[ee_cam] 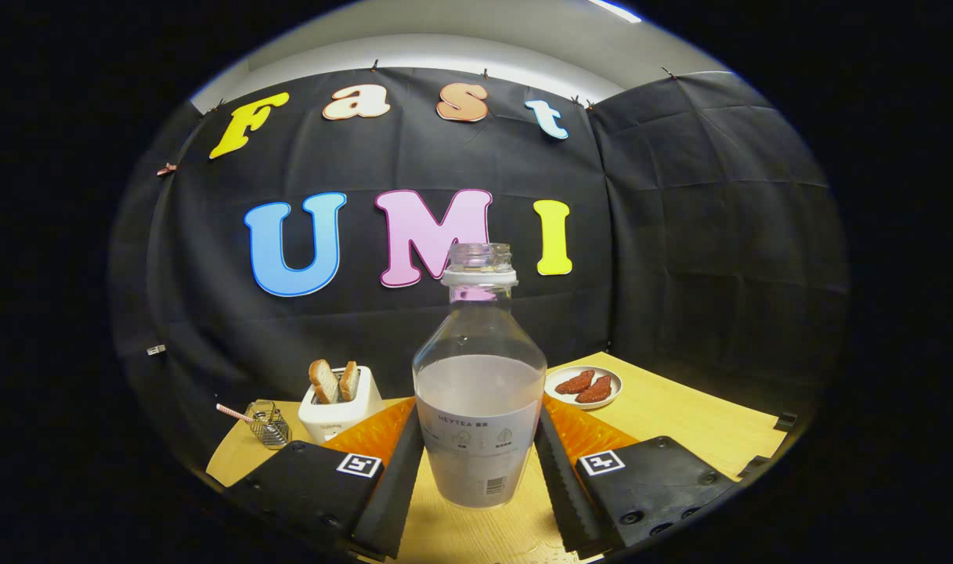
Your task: Take the bottle from table, then pour the juice into the cup, finally place the bottle on the coaster
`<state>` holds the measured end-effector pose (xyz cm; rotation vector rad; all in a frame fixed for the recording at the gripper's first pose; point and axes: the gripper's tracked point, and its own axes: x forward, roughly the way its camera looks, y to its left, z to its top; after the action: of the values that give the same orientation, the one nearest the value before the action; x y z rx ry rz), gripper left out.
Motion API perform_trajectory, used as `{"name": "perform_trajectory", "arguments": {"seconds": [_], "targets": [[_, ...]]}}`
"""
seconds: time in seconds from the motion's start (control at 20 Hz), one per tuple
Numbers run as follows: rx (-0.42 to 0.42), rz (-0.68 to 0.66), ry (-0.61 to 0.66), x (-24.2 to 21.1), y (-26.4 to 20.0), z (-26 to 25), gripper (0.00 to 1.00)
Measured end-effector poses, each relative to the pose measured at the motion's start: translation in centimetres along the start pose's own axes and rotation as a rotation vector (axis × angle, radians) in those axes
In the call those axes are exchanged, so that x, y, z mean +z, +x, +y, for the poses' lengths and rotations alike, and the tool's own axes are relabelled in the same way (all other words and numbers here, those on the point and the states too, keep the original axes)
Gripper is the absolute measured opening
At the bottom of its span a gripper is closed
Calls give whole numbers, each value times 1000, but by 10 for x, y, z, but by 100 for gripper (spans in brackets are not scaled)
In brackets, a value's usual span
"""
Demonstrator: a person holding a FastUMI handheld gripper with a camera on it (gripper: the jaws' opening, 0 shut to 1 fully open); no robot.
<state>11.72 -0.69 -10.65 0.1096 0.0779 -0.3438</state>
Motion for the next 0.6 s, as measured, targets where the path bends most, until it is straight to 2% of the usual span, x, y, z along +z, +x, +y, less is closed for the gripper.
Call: {"name": "perform_trajectory", "arguments": {"seconds": [0.25,0.6], "targets": [[-40,-10,-33,-20,46,7,76],[-110,3,-64,-74,103,12,77]]}}
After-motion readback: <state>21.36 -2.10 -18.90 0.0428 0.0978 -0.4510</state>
